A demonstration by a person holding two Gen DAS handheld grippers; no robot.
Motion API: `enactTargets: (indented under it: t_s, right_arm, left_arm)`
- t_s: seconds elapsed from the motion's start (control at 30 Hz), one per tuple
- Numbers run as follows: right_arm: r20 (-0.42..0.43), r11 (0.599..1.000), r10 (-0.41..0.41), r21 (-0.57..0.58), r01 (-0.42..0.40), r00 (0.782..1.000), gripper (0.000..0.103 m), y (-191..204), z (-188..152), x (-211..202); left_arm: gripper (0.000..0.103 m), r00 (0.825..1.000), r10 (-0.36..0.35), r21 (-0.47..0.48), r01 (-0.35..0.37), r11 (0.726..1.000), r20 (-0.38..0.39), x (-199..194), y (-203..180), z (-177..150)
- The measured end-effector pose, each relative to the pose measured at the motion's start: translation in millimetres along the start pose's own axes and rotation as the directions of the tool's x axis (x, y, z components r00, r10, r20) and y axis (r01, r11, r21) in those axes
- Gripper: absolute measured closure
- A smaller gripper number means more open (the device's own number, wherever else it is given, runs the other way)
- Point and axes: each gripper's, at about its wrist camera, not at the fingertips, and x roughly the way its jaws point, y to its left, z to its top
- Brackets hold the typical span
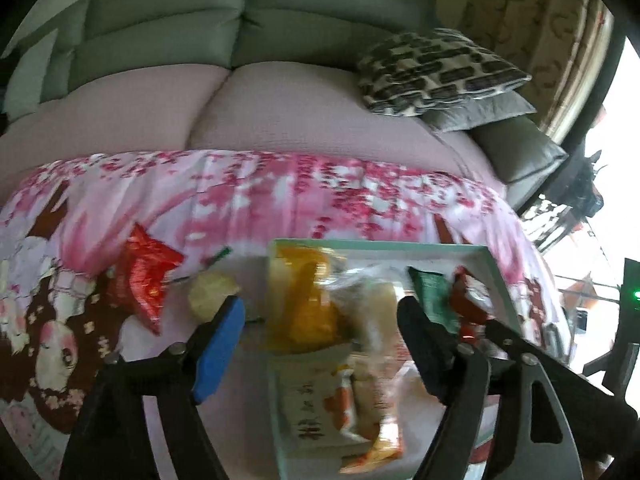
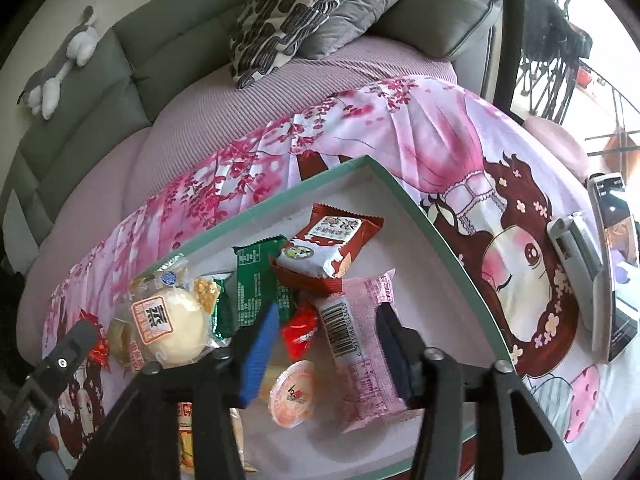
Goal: Organize snacks
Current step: 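Carry the bun with the left tool while the right carries the candy into the tray, then open both tools over the tray and withdraw toward the remaining snacks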
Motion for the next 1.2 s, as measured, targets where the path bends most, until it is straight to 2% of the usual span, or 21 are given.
enactTargets:
  t_s: [0.13, 0.3, 0.47, 0.6, 0.77, 1.2]
  right_arm:
    - [0.009, 1.0, -0.007, -0.019, 0.007, 1.0, 0.023, 5, 0, -1]
    - [0.008, 0.999, -0.012, -0.032, 0.013, 1.0, 0.015, 6, 0, 0]
    - [0.025, 0.999, -0.033, -0.034, 0.033, 0.999, 0.0, 4, 1, -1]
    - [0.048, 0.998, -0.048, -0.038, 0.05, 0.998, 0.0, 5, 1, -3]
    - [0.056, 0.998, -0.033, -0.042, 0.036, 0.998, 0.0, 5, 1, -3]
    - [0.124, 0.999, -0.006, -0.033, 0.01, 0.992, 0.0, 6, 2, -12]
  left_arm:
    - [0.015, 0.998, 0.06, -0.023, -0.06, 0.998, -0.011, 6, 15, -2]
    - [0.014, 0.994, 0.113, -0.014, -0.113, 0.993, -0.004, 8, 23, -3]
    - [0.007, 0.989, 0.147, -0.007, -0.147, 0.989, 0.014, 9, 24, -5]
    - [0.003, 0.981, 0.188, 0.002, -0.188, 0.982, 0.049, 8, 23, -6]
    - [0.003, 0.979, 0.201, -0.006, -0.201, 0.98, 0.042, 11, 26, -6]
    - [0.003, 0.978, 0.205, -0.023, -0.204, 0.979, 0.045, 7, 29, -5]
